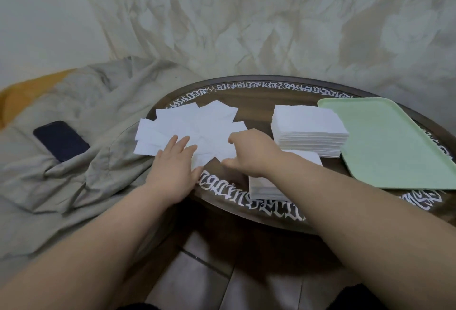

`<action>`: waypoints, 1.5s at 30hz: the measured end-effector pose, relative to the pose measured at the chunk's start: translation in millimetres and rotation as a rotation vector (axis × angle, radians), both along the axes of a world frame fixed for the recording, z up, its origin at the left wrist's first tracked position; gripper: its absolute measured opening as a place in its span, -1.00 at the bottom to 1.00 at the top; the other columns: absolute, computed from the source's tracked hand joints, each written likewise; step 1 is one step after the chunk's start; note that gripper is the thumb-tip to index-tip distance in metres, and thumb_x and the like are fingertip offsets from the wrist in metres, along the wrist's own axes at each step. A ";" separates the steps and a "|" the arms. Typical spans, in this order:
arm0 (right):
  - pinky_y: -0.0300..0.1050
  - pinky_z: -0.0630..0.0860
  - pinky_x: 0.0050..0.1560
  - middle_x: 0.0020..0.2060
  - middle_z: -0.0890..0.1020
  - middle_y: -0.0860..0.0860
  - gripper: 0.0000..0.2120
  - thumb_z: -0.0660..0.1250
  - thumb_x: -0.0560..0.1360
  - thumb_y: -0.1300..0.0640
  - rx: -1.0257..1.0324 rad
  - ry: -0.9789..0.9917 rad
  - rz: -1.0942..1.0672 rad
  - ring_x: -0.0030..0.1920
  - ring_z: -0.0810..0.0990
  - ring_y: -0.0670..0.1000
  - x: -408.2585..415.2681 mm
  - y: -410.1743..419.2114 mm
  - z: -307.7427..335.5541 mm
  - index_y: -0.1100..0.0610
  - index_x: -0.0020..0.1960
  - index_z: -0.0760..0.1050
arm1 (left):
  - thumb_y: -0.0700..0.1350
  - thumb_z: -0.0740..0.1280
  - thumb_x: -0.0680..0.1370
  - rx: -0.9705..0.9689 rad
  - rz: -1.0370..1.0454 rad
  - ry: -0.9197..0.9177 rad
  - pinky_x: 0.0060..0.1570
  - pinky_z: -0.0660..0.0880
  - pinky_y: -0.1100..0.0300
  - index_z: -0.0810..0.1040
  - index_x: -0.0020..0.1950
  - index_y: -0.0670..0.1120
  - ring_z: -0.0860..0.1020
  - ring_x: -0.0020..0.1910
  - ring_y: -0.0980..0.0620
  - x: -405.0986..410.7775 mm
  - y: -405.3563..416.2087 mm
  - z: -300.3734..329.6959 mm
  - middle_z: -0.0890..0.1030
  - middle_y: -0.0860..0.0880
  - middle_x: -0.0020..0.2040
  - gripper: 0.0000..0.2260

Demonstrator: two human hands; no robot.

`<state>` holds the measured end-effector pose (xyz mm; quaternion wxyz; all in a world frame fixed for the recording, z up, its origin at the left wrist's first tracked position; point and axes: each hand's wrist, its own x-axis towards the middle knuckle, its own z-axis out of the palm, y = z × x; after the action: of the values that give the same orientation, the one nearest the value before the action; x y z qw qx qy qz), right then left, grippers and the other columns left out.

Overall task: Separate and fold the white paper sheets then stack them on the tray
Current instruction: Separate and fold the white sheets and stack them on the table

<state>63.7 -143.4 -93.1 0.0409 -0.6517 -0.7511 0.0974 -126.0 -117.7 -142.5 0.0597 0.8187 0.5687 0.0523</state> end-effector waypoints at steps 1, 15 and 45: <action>-0.06 0.53 -0.11 -0.02 0.64 0.08 -0.62 0.33 0.47 -0.07 -0.015 -0.006 -0.008 0.03 0.58 0.12 -5.7 9.9 -2.0 0.21 0.10 0.55 | 0.09 0.24 0.61 0.001 0.001 0.003 0.53 0.06 -0.11 0.25 0.55 -0.06 -0.04 0.60 -0.09 -3.8 5.2 -2.0 0.12 -0.05 0.61 -0.46; -0.13 0.32 -0.28 -0.35 0.34 0.02 -0.74 0.22 0.49 0.31 -0.092 -0.261 -0.105 -0.25 0.40 0.07 -9.4 83.4 -30.7 0.14 -0.33 0.27 | 0.17 0.16 0.63 -0.169 -0.038 -0.003 0.49 0.03 0.14 0.12 0.59 -0.02 0.01 0.59 0.04 -6.0 58.5 -20.1 0.06 -0.01 0.62 -0.41; -0.15 0.45 0.10 0.24 0.48 -0.13 -0.61 0.35 0.49 -0.02 0.289 0.435 0.208 -0.01 0.47 -0.17 -48.7 21.8 -6.3 -0.02 0.31 0.49 | -0.10 0.31 0.61 -0.518 0.434 -1.623 0.05 0.54 -0.03 0.58 0.06 -0.25 0.65 -0.03 -0.15 6.2 18.0 44.5 0.66 -0.21 -0.02 -0.79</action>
<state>15.0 -121.7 -99.4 0.2836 -0.5222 -0.7936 0.1304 -119.8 -99.7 -98.0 0.6181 0.3634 0.4880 0.4977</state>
